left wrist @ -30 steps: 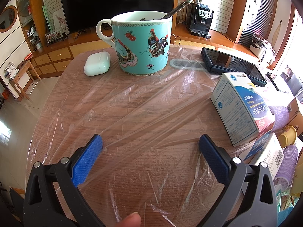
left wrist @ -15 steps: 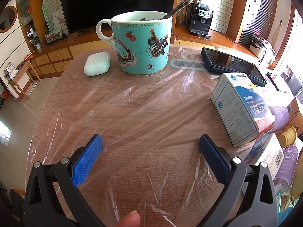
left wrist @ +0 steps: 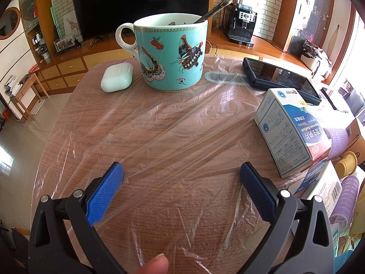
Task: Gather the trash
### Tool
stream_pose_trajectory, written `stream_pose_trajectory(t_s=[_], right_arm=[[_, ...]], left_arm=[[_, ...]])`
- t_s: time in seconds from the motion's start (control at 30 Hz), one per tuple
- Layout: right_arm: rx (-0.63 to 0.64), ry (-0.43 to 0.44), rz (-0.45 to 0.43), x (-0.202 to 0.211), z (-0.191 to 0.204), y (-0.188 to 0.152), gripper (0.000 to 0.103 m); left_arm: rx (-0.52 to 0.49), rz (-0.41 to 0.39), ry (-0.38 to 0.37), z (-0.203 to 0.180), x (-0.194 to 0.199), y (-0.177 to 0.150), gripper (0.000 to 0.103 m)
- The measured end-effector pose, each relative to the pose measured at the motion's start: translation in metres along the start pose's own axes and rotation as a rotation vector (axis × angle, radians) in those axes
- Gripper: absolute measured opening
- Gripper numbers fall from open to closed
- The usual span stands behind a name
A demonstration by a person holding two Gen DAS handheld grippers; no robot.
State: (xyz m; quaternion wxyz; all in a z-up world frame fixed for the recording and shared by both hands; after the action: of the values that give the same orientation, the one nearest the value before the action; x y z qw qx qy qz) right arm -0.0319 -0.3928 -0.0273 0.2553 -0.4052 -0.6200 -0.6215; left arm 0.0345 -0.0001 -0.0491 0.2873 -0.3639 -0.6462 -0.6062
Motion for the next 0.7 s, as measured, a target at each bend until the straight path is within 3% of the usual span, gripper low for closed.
stream_pose_trajectory(t_s=[0.7], right_arm=[[0.003, 0.001, -0.001, -0.0015, 0.0016, 0.0032, 0.099]], left_arm=[[-0.009, 0.003, -0.007, 0.0007, -0.0023, 0.007, 0.102]])
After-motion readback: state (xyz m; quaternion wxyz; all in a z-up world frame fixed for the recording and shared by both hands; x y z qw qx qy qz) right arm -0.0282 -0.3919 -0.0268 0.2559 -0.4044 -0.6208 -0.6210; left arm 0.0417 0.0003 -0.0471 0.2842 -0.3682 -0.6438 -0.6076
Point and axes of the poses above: each gripper's, at about its wrist camera, not at the fingertips, and x roughly against the way its jaws point, z to its left, y to its top, the point moved 6 cm from there along -x, roughly the way its jaws point, and after that the axes turned 7 degrees about -y, right-handed, at the moved point
